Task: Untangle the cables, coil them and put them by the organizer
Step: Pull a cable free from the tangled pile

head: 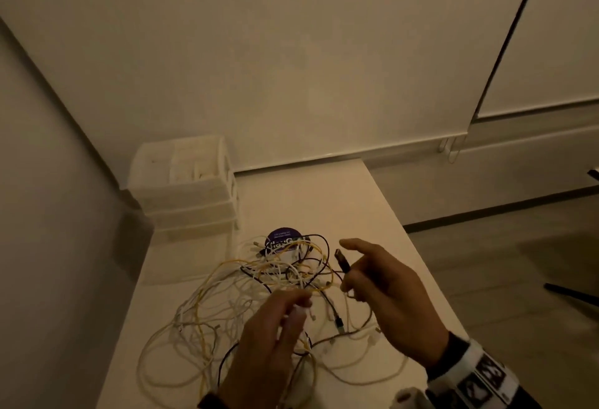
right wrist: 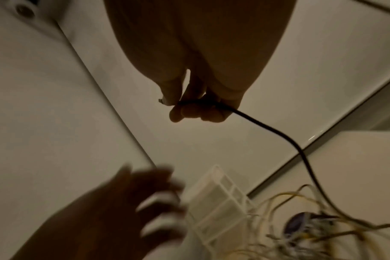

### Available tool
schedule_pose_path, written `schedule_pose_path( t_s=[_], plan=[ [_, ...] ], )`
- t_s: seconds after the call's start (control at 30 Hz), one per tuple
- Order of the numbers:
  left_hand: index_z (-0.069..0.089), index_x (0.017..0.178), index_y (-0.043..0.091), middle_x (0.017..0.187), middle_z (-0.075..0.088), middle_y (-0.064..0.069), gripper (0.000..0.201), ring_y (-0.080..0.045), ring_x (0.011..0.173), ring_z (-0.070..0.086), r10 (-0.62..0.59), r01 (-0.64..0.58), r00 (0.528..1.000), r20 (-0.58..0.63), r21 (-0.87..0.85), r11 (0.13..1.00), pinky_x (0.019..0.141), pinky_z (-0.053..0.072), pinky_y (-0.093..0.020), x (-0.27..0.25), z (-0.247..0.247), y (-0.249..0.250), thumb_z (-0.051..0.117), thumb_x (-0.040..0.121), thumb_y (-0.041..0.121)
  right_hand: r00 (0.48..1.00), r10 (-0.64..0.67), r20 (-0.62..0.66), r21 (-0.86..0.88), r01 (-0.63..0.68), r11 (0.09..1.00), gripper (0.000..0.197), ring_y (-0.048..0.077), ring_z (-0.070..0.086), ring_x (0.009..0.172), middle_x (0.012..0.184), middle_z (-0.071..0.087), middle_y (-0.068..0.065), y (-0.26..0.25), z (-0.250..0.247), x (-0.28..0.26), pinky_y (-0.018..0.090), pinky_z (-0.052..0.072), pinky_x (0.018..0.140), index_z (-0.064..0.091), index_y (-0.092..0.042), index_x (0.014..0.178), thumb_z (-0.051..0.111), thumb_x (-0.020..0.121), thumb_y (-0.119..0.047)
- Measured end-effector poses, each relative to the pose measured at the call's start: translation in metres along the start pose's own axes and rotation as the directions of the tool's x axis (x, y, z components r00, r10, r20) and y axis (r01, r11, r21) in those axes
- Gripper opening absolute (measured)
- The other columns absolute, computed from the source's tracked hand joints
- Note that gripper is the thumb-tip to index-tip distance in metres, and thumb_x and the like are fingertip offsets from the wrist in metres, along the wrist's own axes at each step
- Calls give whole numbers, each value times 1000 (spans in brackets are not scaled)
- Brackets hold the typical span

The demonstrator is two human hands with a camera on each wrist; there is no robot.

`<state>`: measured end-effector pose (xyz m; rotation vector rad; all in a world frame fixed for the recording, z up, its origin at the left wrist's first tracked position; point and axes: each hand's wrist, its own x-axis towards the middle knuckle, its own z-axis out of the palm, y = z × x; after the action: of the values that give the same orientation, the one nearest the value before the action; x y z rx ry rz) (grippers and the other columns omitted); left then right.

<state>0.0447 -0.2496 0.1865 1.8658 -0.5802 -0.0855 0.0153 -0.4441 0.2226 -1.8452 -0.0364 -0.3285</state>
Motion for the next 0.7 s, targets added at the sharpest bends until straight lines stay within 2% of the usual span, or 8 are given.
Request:
schedule_pose_path(
  t_s=[0.13, 0.23, 0.3, 0.37, 0.43, 0.5, 0.57, 0.7],
  plan=[
    [60, 118, 27, 107, 66, -3, 33, -24, 99, 64, 106, -93, 994, 35, -276, 957, 79, 55, -39, 49, 7, 40, 40, 97, 42, 997, 76, -28, 319, -63, 946, 17, 19, 66, 71, 87, 72, 7, -27, 34, 11, 23, 50, 61, 44, -9, 100, 58, 90, -8],
    [62, 108, 20, 93, 65, -7, 28, -17, 81, 63, 90, -101, 995, -50, -298, 949, 64, 51, -28, 53, 12, 46, 40, 100, 34, 993, 98, -60, 344, -71, 936, 17, 33, 64, 72, 85, 70, 13, -32, 45, 13, 28, 52, 60, 41, -4, 94, 56, 92, -12],
    [64, 104, 18, 92, 67, -6, 31, -19, 81, 65, 79, -101, 993, -89, -281, 954, 65, 53, -31, 53, 8, 43, 37, 100, 34, 995, 91, -36, 282, -77, 956, 17, 30, 63, 67, 78, 70, 10, -33, 47, 12, 29, 53, 60, 41, -7, 94, 57, 92, -11],
    [67, 95, 22, 94, 70, -5, 37, -23, 89, 67, 46, -96, 981, -188, -267, 959, 77, 55, -41, 58, -10, 42, 36, 99, 42, 996, 79, 29, 160, -83, 984, 17, 16, 65, 64, 76, 71, 2, -26, 49, 9, 28, 53, 63, 42, -14, 94, 59, 92, -10],
    [64, 87, 13, 85, 71, -8, 42, -28, 85, 69, -8, -101, 960, -278, -374, 922, 81, 54, -42, 66, -35, 42, 36, 100, 41, 995, 52, 85, 56, -57, 997, 17, 11, 65, 65, 77, 71, -4, -15, 52, 8, 21, 51, 64, 43, -22, 97, 57, 93, -12],
    [57, 85, 2, 69, 62, -10, 42, -32, 67, 63, -3, -96, 980, -197, -493, 865, 74, 55, -44, 68, -59, 49, 39, 97, 38, 993, -43, 113, -69, 50, 996, 9, 5, 64, 65, 77, 69, -13, -2, 55, 11, 12, 46, 62, 50, -29, 99, 54, 95, -22],
    [53, 83, 3, 60, 48, -5, 40, -25, 54, 51, 44, -118, 987, -157, -499, 859, 64, 54, -42, 68, -77, 57, 41, 95, 40, 972, -152, 178, -183, 185, 966, 11, -1, 63, 68, 79, 65, -24, 9, 58, 19, 6, 42, 62, 60, -31, 100, 51, 96, -34],
    [48, 76, 12, 57, 28, 3, 35, -12, 46, 27, 22, -270, 911, -411, -557, 786, 45, 39, -26, 78, -132, 75, 37, 97, 38, 940, -95, 328, -211, 171, 962, 19, -3, 57, 67, 75, 60, -29, 48, 72, 35, 5, 38, 62, 66, -33, 93, 48, 98, -33]
  ],
)
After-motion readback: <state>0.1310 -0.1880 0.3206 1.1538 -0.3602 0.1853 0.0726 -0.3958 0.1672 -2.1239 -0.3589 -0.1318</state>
